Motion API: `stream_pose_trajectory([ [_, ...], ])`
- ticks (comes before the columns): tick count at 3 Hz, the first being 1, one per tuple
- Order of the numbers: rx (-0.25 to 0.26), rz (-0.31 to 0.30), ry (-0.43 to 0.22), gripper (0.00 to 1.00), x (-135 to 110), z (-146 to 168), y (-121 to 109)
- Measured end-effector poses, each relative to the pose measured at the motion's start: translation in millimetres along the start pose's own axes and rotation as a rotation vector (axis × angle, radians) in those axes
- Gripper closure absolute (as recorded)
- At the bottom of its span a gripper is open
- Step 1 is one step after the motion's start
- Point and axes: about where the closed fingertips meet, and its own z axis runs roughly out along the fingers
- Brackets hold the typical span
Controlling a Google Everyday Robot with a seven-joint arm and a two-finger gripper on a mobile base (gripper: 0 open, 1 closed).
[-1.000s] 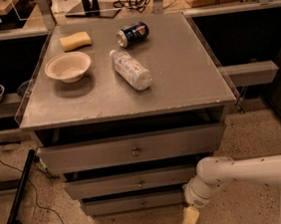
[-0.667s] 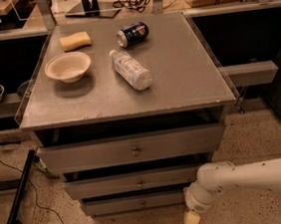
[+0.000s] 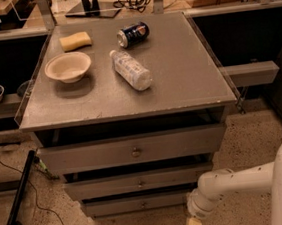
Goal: Open bottom drawer
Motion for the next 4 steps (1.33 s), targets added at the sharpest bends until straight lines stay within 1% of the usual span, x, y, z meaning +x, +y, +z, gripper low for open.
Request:
stream_pose_trajectory([
  [2,0.025,0.025,-0.031,0.00,9,35,-19],
  [3,0.024,0.038,-0.055,0.00,13,47,-26],
  [4,0.003,0.033,-0.075,0.00,1,63,-48],
])
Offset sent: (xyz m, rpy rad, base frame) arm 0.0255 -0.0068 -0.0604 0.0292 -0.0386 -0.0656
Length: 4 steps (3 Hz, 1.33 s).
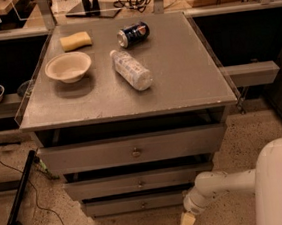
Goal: Open bottom drawer
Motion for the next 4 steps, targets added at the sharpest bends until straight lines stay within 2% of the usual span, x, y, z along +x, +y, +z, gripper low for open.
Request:
stream_pose_trajectory([
  [1,0.001,0.000,0.000,0.00,0,0,0],
  [2,0.064,0.013,0.005,0.00,2,16,-4],
  [3,0.124,0.027,-0.056,0.00,-12,38,-29],
  [4,0.127,0.027,-0.058,0.00,-13,38,-32],
])
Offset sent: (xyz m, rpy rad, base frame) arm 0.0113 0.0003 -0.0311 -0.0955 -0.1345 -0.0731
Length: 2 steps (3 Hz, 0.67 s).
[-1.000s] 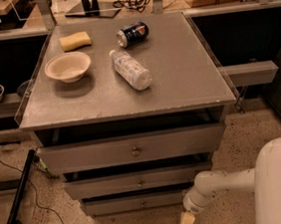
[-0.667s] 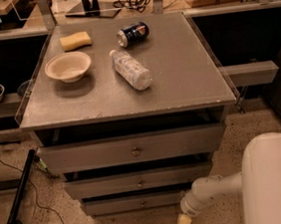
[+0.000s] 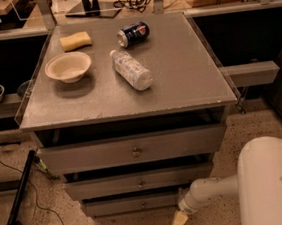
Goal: Open bottom drawer
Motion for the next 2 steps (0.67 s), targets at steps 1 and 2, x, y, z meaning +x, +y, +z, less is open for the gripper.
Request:
stream_pose_trajectory([
  [1,0.011,0.013,-0.023,0.00,1,3,-4],
  [2,0.024,0.011,-0.055,0.00,-10,8,-15],
])
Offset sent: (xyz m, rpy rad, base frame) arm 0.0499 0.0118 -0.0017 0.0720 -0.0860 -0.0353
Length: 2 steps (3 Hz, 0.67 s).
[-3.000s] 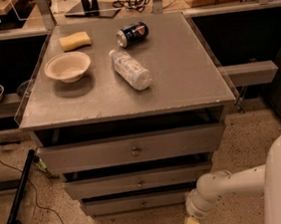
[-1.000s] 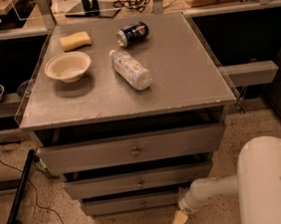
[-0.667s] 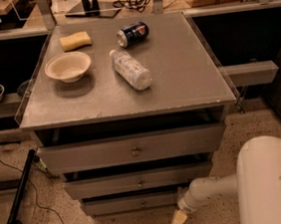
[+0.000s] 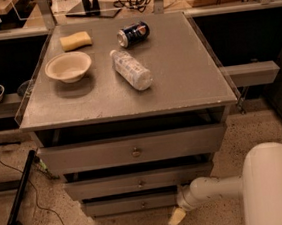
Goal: Open bottom drawer
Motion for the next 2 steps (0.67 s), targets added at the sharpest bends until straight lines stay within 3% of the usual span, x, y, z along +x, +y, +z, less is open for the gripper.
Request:
stream_pose_trajectory([
  [1,-0.006,0.010,-0.016,0.00,-17.6,16.9,-18.4],
  [2,-0.007,0.012,-0.016,0.00,-18.0,17.7,-18.8],
])
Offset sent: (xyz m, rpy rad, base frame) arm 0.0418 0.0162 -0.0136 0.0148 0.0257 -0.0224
